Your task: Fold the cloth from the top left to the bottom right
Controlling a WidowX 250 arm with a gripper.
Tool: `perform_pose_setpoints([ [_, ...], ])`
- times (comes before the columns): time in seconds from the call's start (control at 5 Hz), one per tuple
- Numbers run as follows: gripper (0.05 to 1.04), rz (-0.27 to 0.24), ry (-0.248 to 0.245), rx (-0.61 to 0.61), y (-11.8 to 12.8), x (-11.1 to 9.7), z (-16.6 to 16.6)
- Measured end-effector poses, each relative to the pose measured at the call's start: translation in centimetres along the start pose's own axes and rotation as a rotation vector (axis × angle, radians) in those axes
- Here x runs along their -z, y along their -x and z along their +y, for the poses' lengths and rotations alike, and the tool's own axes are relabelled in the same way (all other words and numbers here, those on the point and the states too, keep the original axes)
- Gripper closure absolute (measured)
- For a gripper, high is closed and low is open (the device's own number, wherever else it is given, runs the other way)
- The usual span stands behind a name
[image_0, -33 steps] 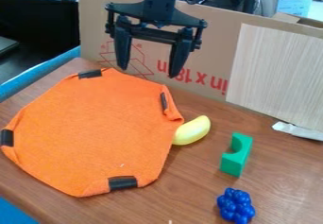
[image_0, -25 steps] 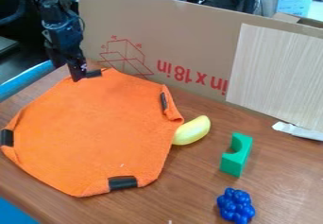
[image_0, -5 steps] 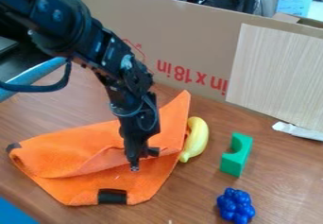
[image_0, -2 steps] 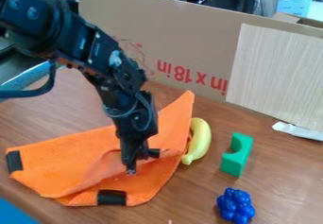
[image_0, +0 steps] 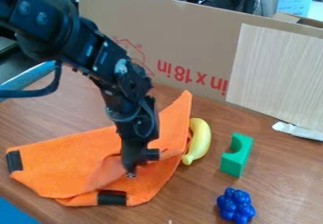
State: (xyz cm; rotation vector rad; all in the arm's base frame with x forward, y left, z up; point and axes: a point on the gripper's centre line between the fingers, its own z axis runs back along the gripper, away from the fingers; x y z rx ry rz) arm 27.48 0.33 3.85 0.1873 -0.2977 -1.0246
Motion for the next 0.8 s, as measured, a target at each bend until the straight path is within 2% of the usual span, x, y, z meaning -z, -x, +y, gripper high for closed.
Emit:
perform_pose_setpoints([
  [0.2, 0.227, -0.016, 0.034, -0.008, -0.1, 0.0, -0.4],
  [0.4, 0.077, -0.061, 0.090, -0.052, 0.1, -0.8, 0.5],
  [0.6, 0.081, -0.130, 0.143, -0.110, 0.1, -2.7, 1.8],
  [0.8, 0.084, -0.089, 0.041, -0.276, 1.7, -6.7, 4.8],
])
